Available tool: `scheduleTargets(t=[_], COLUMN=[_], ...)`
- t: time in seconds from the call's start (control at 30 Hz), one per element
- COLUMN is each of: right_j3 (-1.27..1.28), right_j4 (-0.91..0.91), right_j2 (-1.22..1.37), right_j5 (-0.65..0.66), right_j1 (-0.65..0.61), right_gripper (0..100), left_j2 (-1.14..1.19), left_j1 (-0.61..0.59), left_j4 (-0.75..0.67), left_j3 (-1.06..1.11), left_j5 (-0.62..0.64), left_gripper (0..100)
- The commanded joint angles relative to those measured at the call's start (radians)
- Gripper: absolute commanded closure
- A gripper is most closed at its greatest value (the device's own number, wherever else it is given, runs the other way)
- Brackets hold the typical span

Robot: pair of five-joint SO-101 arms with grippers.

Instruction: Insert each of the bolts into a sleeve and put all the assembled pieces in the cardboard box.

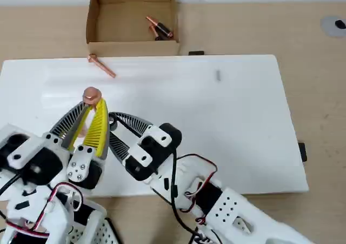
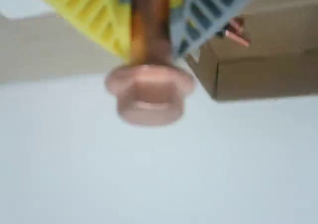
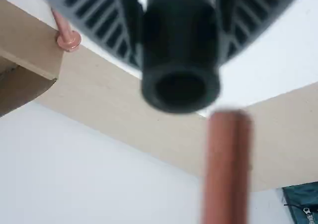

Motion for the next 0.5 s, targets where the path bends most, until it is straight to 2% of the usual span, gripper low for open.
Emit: scheduleTargets(t=[0.0, 0.23, 0.47], right_j3=[-0.070, -0.070, -0.068], right_j4=[-0.026, -0.026, -0.026], right_j2=[-0.019, -0.019, -0.019], right_j5=[0.002, 0.002, 0.002], right_j1=[0.013, 0.013, 0.013], right_gripper=[98.9, 98.9, 98.9], left_j2=[-0.002, -0.002, -0.002], left_j1=[0.000, -0.002, -0.107], left_j4=[-0.044, -0.094, -0.192], left_j3=[0.026, 0.106, 0.158], left_j5=[-0.008, -0.008, -0.006], left_gripper=[99, 100, 99])
